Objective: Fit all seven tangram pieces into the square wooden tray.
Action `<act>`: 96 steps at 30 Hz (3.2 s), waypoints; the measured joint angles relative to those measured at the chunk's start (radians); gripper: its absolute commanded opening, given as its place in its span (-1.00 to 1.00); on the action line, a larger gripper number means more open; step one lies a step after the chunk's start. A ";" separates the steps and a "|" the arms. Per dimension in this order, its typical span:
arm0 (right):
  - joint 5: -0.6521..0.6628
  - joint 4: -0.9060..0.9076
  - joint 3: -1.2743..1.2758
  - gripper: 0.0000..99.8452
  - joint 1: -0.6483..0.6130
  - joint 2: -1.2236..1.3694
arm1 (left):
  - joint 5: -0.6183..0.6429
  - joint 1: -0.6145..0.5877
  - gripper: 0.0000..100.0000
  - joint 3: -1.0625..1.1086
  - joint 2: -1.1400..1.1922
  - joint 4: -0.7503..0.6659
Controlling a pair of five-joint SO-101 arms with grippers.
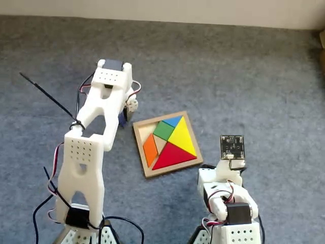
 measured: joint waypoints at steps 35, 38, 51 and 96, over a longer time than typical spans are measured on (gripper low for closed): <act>0.000 0.000 0.000 -0.99 0.000 0.000 | -0.715 -0.098 -0.67 -0.114 0.026 0.037; 0.000 0.000 0.000 -0.99 0.000 0.000 | -0.744 -0.098 -0.67 -0.114 0.026 0.003; 0.000 0.000 0.000 -0.99 0.000 0.000 | -0.770 -0.141 -0.35 -0.114 0.028 -0.038; 0.000 0.000 0.000 -0.99 0.000 0.000 | -0.919 -0.091 -0.59 -0.150 0.048 -0.078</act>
